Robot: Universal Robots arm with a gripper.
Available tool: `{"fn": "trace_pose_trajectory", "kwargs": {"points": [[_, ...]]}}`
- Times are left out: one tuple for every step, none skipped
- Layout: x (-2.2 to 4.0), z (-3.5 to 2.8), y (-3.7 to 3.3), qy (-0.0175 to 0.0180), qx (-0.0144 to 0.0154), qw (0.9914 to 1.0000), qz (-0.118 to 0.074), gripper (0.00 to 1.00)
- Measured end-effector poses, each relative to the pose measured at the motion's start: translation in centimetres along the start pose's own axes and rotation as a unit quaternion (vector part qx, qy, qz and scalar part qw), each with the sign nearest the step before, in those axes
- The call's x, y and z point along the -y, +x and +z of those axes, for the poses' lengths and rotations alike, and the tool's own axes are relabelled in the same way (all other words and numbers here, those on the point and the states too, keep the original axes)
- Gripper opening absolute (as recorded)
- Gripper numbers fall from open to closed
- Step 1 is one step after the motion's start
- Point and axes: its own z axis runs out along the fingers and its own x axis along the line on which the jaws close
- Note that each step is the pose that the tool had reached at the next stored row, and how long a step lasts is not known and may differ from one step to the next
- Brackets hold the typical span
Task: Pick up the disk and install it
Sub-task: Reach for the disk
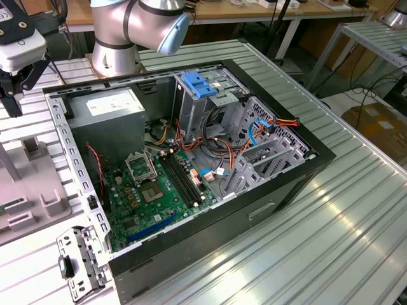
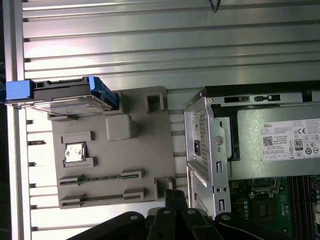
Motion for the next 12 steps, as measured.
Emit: {"fn": "trace_pose_trajectory", "kwargs": {"points": [[0.00,0.00,0.07,0.0000,0.0000,1.00000,0.000,0.11],[0.01,0.00,0.12,0.0000,0.0000,1.00000,0.000,0.11],[0.01,0.00,0.17,0.0000,0.0000,1.00000,0.000,0.11],[0.02,0.01,0.30,0.0000,0.0000,1.00000,0.000,0.11],[0.04,0.01,0.47,0.0000,0.0000,1.00000,0.000,0.11],[0.04,0.01,0.56,0.0000,0.0000,1.00000,0.000,0.11],[0.05,0.01,0.66,0.0000,0.0000,1.00000,0.000,0.11],[0.06,0.01,0.83,0.0000,0.0000,1.00000,0.000,0.11],[0.07,0.01,0.90,0.0000,0.0000,1.00000,0.000,0.11],[0.07,0.01,0.97,0.0000,0.0000,1.00000,0.000,0.11],[0.08,0.01,1.08,0.0000,0.0000,1.00000,0.000,0.11],[0.09,0.01,1.15,0.0000,0.0000,1.00000,0.000,0.11]]}}
